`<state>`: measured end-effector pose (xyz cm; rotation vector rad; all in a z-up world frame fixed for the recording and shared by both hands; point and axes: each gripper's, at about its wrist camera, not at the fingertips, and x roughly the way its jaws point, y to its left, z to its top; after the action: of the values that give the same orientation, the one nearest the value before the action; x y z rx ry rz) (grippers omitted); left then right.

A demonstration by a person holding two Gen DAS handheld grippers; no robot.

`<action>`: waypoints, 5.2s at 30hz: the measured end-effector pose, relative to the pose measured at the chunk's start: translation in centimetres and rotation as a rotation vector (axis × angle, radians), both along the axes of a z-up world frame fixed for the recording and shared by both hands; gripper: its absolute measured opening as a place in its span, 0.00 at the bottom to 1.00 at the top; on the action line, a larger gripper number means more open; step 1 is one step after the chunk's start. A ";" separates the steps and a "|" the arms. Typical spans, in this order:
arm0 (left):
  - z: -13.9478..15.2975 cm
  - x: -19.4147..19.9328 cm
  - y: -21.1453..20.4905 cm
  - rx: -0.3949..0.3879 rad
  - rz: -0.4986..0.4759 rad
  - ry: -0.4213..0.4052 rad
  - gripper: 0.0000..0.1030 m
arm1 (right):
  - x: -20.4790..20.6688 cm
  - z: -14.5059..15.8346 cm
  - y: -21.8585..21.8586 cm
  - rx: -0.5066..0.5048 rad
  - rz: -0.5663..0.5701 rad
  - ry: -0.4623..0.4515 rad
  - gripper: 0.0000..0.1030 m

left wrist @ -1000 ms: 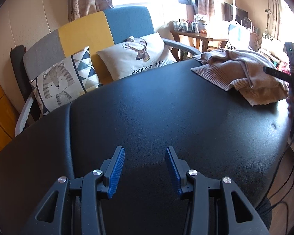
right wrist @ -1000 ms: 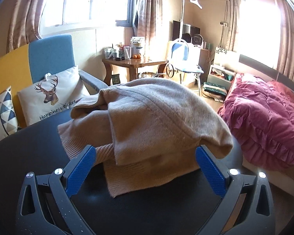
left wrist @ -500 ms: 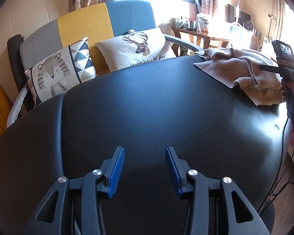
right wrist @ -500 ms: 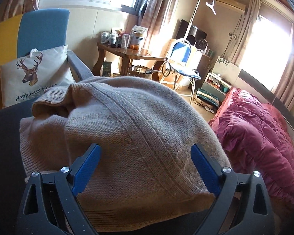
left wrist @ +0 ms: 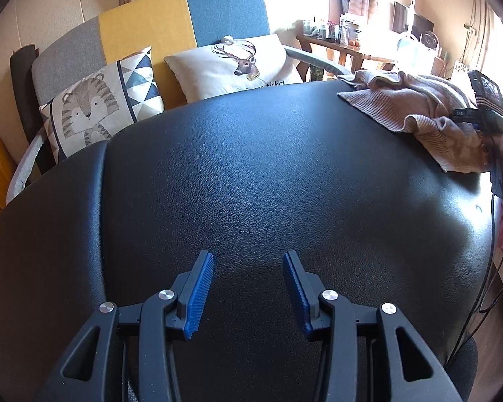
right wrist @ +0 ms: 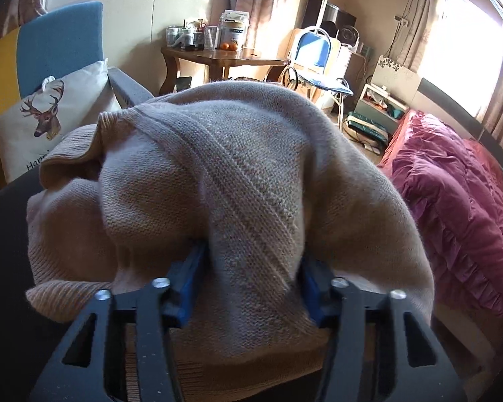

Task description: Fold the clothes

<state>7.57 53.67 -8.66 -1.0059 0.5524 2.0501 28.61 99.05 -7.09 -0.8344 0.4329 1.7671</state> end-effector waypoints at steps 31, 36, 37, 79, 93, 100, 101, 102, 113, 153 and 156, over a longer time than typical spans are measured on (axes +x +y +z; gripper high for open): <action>-1.3 -2.6 -5.9 0.042 0.055 -0.131 0.43 | -11.1 -3.3 -29.9 -0.595 0.614 0.646 0.16; -2.3 -4.0 -5.5 0.058 0.072 -0.206 0.44 | -9.3 -6.6 -31.9 -0.674 0.567 0.671 0.16; -2.1 -4.1 -5.4 0.072 0.069 -0.203 0.44 | -8.8 -7.2 -32.0 -0.692 0.552 0.678 0.16; 0.6 -1.3 2.4 0.217 -0.206 -0.284 0.06 | -5.0 -5.0 -29.4 -0.189 0.331 0.167 0.69; 4.6 -6.7 -9.1 0.350 -0.042 -0.238 0.06 | -10.2 -4.3 -40.0 -0.410 0.684 0.244 0.73; 2.9 -10.2 -18.9 0.380 0.114 -0.232 0.06 | -12.0 -3.3 -46.2 -0.466 0.901 0.273 0.73; 2.6 -10.4 -20.2 0.386 0.135 -0.235 0.06 | -11.9 -3.0 -46.6 -0.467 0.925 0.292 0.73; 2.4 -10.6 -21.2 0.394 0.151 -0.237 0.06 | -11.9 -2.6 -47.1 -0.469 0.949 0.311 0.73; 1.1 -9.2 -26.8 0.410 0.232 -0.218 0.06 | -9.1 -0.1 -41.7 -0.252 0.680 0.193 0.66; -3.3 -18.5 -24.3 0.117 0.155 -0.308 0.24 | -28.3 2.3 -41.1 -0.016 1.260 -0.097 0.71; -3.5 -19.0 -24.3 0.096 0.155 -0.305 0.25 | -30.3 0.7 -41.5 0.031 1.306 -0.201 0.71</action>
<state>-11.44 29.35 -12.18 -1.3073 0.2205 1.9825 -1.64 57.55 -6.42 -1.4129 -0.4096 2.7814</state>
